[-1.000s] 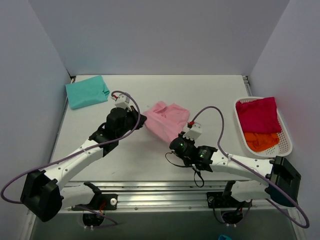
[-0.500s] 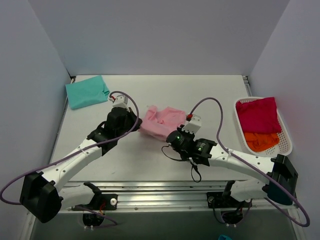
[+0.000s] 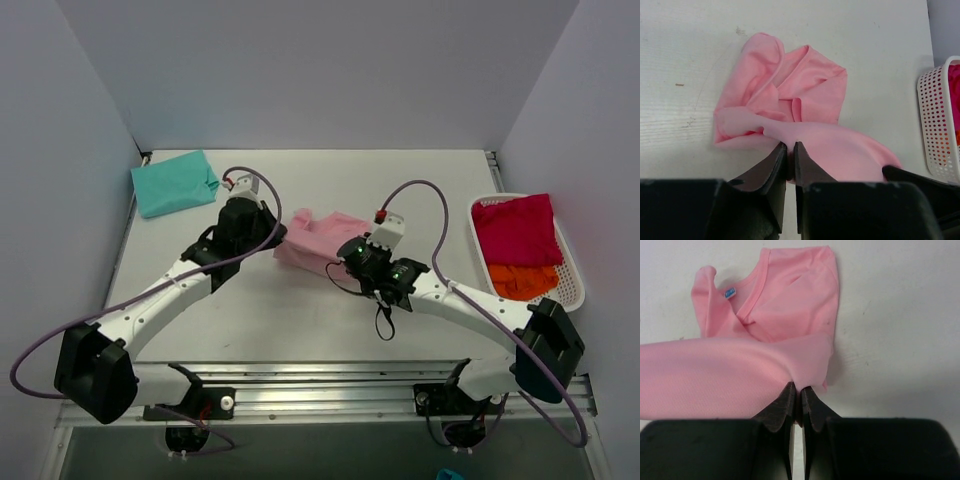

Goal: Fold and stack the t-shirts
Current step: Fold the tshirt

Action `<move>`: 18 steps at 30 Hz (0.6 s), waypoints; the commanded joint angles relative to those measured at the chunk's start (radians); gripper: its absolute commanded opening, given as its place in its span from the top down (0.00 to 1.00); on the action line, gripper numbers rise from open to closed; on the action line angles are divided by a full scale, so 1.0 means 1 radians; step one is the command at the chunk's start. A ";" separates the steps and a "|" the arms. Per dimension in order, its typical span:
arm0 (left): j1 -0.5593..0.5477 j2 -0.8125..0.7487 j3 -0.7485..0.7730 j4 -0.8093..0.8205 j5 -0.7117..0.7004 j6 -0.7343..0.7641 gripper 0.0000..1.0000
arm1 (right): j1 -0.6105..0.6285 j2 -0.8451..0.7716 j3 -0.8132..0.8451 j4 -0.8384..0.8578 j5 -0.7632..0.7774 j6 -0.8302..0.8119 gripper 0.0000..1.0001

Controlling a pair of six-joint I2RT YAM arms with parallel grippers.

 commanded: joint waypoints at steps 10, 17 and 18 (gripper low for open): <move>0.282 1.020 1.074 -0.082 0.422 0.126 0.19 | -0.475 0.753 0.703 0.027 -0.093 -0.177 0.22; 0.331 1.283 1.663 -0.351 0.408 0.059 0.02 | -0.518 0.817 0.776 0.210 -0.155 -0.316 0.00; 0.331 1.193 1.604 -0.295 0.393 0.064 0.02 | -0.518 0.797 0.756 0.221 -0.152 -0.314 0.00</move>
